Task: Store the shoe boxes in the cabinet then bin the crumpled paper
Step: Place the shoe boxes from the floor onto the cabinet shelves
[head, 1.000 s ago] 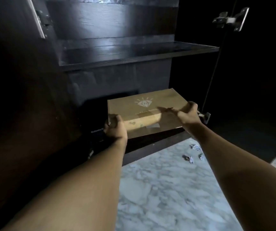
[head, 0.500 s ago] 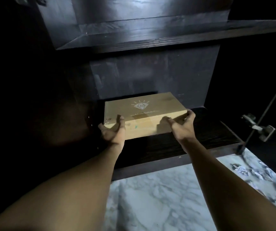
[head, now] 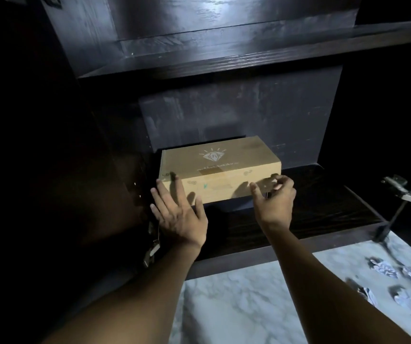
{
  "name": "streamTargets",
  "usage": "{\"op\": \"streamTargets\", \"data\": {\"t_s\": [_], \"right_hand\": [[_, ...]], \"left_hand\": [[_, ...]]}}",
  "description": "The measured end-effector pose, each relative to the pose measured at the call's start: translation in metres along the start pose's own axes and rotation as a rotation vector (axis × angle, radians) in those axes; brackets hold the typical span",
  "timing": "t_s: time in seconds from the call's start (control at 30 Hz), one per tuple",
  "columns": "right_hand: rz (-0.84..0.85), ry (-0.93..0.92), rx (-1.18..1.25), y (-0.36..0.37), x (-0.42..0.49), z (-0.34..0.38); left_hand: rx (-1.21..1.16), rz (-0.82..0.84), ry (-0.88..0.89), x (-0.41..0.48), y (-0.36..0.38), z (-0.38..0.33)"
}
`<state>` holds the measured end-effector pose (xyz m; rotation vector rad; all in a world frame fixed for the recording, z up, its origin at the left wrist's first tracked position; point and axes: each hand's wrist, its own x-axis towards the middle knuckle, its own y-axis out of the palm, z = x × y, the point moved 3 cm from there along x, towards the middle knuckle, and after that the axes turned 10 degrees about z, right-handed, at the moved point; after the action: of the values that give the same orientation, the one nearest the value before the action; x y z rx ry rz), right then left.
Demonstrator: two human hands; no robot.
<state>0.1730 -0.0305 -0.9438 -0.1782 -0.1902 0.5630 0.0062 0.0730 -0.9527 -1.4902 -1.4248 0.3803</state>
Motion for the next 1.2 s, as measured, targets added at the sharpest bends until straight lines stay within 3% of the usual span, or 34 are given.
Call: {"op": "streamTargets", "data": {"t_s": [0.33,0.5,0.73,0.93,1.2], "right_hand": [[0.347,0.042,0.154,0.038,0.028,0.018],[0.494,0.115,0.211,0.04,0.039,0.018],[0.38,0.111,0.188,0.016,0.04,0.019],[0.302,0.051,-0.097,-0.036,0.008,0.035],[0.089,0.083,-0.417,-0.148,-0.056,0.066]], "left_hand": [[0.104,0.415,-0.19,0.056,-0.006,-0.004],[0.104,0.494,-0.214,0.063,-0.008,-0.006],[0.111,0.51,-0.191,0.062,-0.031,-0.028],[-0.054,0.513,-0.073,0.047,-0.056,-0.071],[-0.352,0.818,0.266,-0.028,-0.073,-0.167]]}}
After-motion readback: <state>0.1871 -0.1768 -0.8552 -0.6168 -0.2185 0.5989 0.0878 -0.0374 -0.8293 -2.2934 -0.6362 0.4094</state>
